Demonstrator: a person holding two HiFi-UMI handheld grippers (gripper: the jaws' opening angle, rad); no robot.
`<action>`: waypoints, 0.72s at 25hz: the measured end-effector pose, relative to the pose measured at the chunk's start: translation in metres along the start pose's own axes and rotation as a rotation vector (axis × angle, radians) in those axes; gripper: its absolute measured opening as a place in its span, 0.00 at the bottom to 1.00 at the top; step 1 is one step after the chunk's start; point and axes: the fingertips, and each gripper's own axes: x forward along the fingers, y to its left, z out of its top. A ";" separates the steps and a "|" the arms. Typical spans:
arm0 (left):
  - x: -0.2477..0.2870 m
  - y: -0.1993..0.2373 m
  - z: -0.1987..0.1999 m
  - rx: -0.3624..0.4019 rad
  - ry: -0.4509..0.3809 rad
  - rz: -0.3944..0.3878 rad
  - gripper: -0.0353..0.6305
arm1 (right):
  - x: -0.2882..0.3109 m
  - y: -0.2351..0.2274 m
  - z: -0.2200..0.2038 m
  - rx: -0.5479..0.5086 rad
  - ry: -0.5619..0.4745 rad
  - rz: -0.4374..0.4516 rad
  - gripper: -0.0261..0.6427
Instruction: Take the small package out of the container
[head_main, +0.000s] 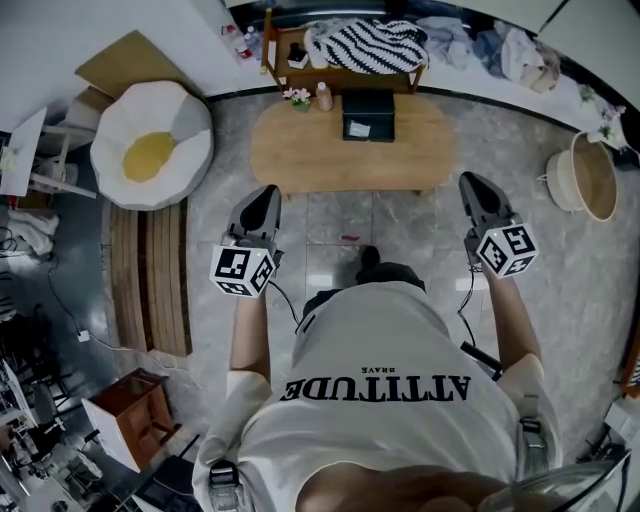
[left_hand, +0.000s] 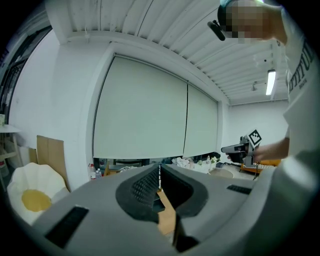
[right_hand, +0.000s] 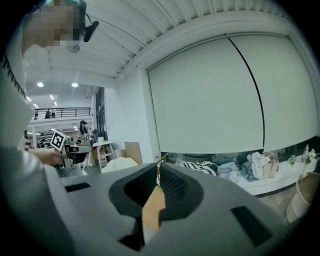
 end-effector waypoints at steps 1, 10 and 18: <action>0.006 -0.001 0.000 0.000 0.001 0.005 0.09 | 0.004 -0.007 0.000 0.001 0.001 0.005 0.07; 0.044 -0.005 0.002 -0.009 0.011 0.022 0.09 | 0.032 -0.041 0.004 0.004 0.009 0.038 0.07; 0.061 0.003 0.005 -0.011 0.020 0.023 0.09 | 0.050 -0.050 0.008 0.002 0.024 0.049 0.07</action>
